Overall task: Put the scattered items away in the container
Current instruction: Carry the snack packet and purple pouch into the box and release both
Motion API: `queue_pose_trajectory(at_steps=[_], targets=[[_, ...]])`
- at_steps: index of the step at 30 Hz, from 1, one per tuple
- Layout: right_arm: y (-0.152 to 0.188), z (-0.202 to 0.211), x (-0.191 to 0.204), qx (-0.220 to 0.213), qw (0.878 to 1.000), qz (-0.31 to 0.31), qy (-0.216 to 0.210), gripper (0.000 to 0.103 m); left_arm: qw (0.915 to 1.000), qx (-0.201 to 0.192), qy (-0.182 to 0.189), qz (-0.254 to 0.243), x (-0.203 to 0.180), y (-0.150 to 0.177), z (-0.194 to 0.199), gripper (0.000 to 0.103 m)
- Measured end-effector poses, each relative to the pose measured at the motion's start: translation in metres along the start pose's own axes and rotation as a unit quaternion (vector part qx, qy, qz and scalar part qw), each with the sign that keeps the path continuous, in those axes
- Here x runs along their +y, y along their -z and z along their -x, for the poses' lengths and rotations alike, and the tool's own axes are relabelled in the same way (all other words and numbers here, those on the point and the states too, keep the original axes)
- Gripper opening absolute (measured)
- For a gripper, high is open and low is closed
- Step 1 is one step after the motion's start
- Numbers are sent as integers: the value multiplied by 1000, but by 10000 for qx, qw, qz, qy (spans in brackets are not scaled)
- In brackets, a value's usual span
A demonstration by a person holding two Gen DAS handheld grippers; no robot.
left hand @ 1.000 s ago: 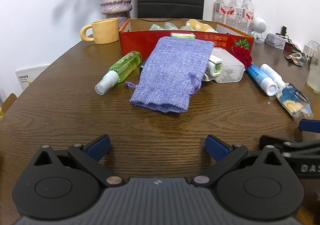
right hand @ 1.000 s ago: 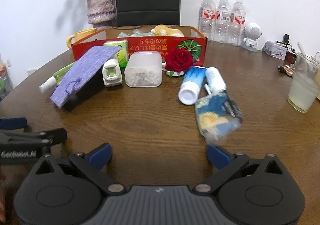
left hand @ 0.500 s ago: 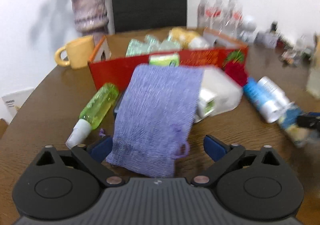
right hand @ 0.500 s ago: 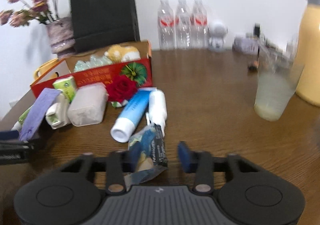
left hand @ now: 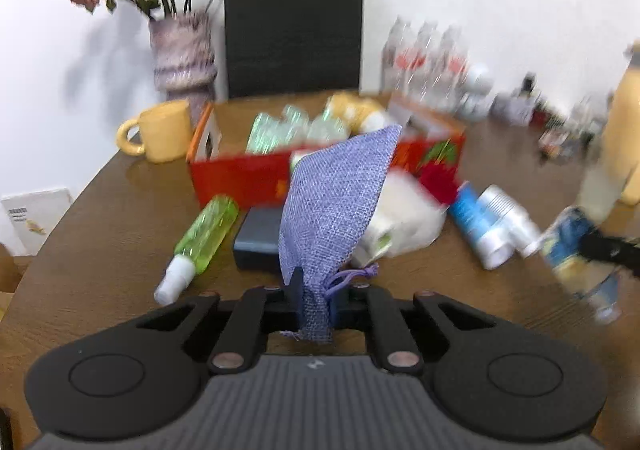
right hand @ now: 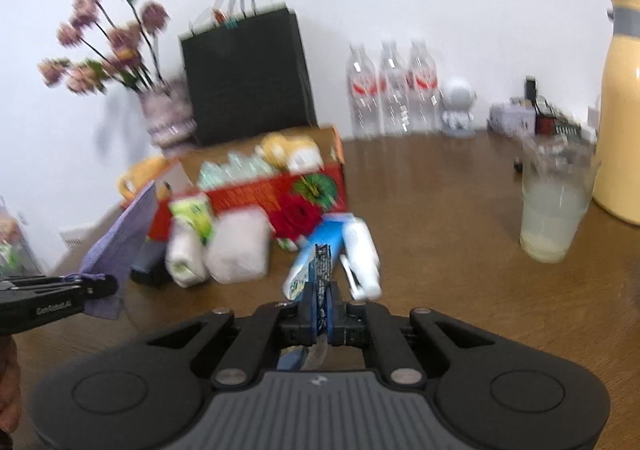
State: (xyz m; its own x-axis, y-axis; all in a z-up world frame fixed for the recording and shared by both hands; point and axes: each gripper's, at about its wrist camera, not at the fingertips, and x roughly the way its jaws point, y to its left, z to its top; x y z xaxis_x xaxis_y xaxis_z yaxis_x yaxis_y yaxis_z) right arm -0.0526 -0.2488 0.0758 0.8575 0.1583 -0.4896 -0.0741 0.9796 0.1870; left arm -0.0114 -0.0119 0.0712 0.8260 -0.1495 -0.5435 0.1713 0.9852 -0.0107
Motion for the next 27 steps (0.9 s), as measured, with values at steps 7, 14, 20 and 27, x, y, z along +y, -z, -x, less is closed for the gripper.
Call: queue_pose_trajectory(at_steps=[7,14,20,27], targets=[[-55,18,14,-857,9955,50,-390,4,9973,-650,292,162,8,-62,18,11],[-143,-77,15,-658,9948,-130,-772,4,9995,-239,68,213,24,-142,-79,11],[-168,-212,15,410,9954,-615,-615,4,9955,825,-92,460,23,-164,-190,12],[-146,-278,-3,1226,9873,-963,-314,45,9908,1319,29,289,7,-159,-233,71]])
